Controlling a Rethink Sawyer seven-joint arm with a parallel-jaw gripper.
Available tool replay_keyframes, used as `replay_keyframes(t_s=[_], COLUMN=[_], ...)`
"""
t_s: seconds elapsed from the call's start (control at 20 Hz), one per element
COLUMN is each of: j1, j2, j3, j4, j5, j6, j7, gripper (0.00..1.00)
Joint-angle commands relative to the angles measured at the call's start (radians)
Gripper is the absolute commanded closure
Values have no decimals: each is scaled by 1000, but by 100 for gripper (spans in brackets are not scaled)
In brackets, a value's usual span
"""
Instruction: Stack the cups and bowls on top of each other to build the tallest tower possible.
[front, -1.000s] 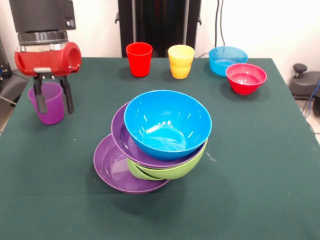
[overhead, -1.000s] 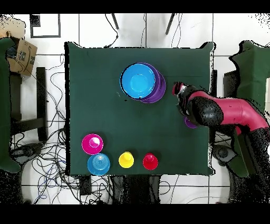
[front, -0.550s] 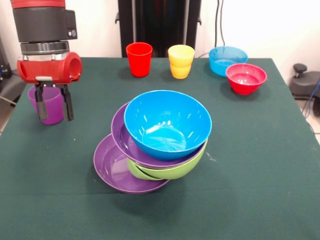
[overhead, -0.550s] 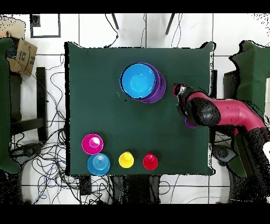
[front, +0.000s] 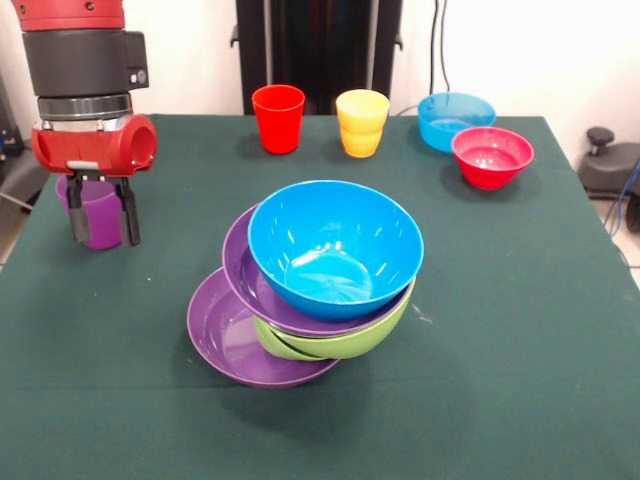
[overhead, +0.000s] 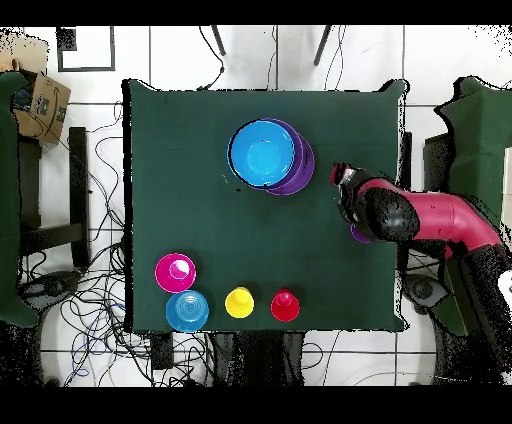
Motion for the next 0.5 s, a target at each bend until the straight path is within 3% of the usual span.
replay_keyframes(t_s=[0.05,0.5], j1=[27,-2], j2=[-20,-194], j3=[-48,-17], j4=[-27,139], j5=[-5,154], j6=[21,150], j7=[-55,-53], gripper=[0,0])
